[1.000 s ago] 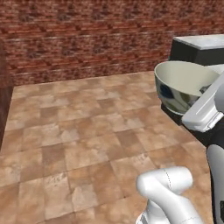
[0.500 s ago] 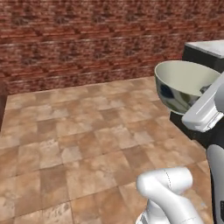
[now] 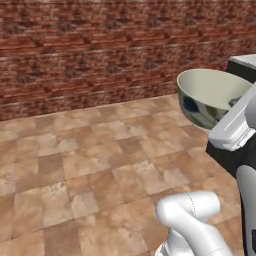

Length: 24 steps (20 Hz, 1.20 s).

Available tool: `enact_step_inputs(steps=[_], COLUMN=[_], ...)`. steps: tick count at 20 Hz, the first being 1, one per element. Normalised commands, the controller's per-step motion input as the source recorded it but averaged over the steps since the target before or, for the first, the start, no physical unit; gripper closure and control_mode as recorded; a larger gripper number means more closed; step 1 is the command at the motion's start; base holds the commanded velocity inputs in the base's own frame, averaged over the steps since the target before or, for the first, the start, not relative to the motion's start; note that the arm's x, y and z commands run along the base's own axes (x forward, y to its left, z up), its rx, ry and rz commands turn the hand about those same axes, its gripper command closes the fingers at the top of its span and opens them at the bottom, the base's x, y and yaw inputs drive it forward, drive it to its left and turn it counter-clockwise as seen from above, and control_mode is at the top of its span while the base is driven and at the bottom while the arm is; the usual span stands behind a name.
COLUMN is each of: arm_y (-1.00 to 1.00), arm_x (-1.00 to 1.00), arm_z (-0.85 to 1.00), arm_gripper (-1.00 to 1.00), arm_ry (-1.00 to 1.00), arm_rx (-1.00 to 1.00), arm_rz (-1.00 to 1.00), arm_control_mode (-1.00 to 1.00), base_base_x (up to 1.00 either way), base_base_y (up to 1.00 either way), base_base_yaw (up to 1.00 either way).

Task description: Move the bowls from the cabinet to the plates on the dining table.

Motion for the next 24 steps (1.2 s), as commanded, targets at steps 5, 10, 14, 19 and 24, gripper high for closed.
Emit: enact_step_inputs(steps=[5, 10, 14, 19, 24], arm_y=[0.0, 0.0, 0.0, 0.0, 0.0], arm_x=[0.0, 0.0, 0.0, 0.0, 0.0], arm_z=[0.0, 0.0, 0.0, 0.0, 0.0], arm_gripper=[1.0, 1.0, 1.0, 1.0, 1.0], arm_ry=[0.0, 0.0, 0.0, 0.0, 0.0], arm_rx=[0.0, 0.0, 0.0, 0.0, 0.0], arm_rz=[0.0, 0.0, 0.0, 0.0, 0.0], arm_control_mode=[1.0, 1.0, 1.0, 1.0, 1.0], base_base_x=[1.0, 1.0, 1.0, 1.0, 1.0], base_base_y=[0.05, 0.09, 0.05, 0.1, 0.09], base_base_yaw=[-0.12, -0.13, -0.13, -0.13, -0.14])
